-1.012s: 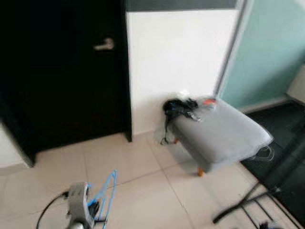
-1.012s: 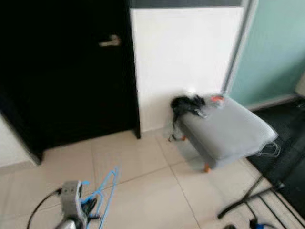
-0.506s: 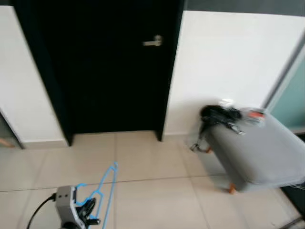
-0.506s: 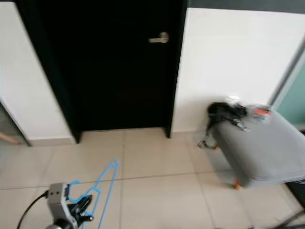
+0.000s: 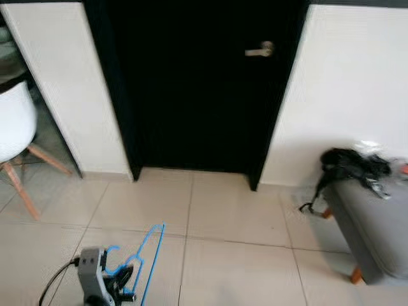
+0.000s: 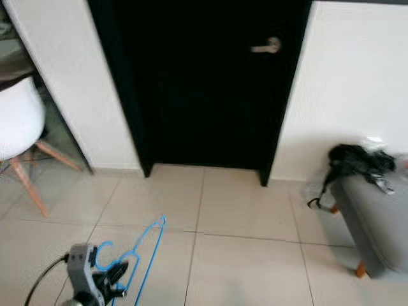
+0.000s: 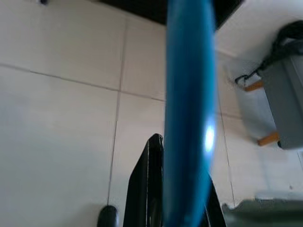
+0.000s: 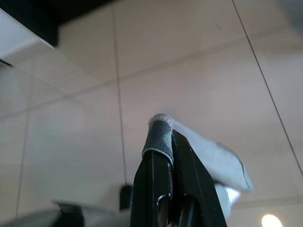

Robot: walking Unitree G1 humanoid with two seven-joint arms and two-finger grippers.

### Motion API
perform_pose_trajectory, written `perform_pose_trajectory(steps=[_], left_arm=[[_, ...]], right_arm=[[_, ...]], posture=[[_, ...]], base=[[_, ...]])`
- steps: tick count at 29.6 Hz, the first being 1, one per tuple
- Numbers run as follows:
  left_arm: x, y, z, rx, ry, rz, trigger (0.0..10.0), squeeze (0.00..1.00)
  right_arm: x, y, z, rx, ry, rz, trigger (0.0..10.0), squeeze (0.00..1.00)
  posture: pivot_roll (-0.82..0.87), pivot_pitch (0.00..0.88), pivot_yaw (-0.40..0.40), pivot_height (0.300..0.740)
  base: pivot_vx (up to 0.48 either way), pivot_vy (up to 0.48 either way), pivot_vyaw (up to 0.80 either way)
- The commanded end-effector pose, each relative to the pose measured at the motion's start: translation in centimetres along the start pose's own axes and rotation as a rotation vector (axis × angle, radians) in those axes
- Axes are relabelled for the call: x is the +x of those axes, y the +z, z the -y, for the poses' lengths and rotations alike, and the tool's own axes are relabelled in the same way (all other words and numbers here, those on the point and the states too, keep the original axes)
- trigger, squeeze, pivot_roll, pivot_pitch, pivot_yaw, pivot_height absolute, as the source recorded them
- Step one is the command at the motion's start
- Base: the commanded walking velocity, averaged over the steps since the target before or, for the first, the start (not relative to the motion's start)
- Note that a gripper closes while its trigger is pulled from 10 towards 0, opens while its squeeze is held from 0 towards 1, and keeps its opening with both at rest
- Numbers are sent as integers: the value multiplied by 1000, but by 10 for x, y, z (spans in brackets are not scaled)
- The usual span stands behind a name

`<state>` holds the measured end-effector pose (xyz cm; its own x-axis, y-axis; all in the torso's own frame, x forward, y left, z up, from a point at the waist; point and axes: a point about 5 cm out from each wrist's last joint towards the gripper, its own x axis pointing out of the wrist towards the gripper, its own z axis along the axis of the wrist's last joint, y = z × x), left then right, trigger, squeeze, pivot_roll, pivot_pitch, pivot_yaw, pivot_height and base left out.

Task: Hang hanger

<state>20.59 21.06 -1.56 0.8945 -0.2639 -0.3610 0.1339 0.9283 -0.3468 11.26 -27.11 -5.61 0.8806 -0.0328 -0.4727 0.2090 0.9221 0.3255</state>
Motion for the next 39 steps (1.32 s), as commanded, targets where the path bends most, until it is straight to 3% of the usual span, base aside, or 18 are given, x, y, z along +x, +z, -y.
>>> perform_pose_trajectory(steps=[1,7,8,11,12,13,16,24,39], left_arm=[[-1,-6,3,-16,-8,-18,10000,0],[8,-2,10,1,-38,-29,10000,0],[17,7,10,-1,-26,-17,10000,0],[22,13,8,3,-21,-9,10000,0],[25,16,8,12,-26,-7,10000,0],[25,16,8,12,-26,-7,10000,0],[30,21,10,31,-44,-9,10000,0],[40,31,6,13,-8,3,10000,0],[42,30,7,14,-37,23,10000,0]], right_arm=[[-6,-4,4,-3,-18,-17,10000,0],[-3,2,3,-20,-12,24,10000,0],[0,6,1,-49,11,35,10000,0],[2,8,0,-48,24,49,10000,0],[20,26,-12,-54,47,88,10000,0],[20,26,-12,-54,47,88,10000,0],[52,58,-34,-73,89,128,10000,0],[54,68,-36,-41,59,171,10000,0],[55,70,-43,-54,71,142,10000,0]], posture=[[-9,68,-49,740],[-10,63,-47,740],[-12,64,-48,740],[-12,63,-44,740],[-11,65,-44,740],[-11,65,-44,740],[-6,69,-45,740],[-18,66,-39,740],[-6,62,-41,740]], base=[[0,0,706],[0,0,708],[0,0,700],[0,0,694],[0,0,694],[0,0,694],[0,0,694],[0,0,694],[0,0,694]])
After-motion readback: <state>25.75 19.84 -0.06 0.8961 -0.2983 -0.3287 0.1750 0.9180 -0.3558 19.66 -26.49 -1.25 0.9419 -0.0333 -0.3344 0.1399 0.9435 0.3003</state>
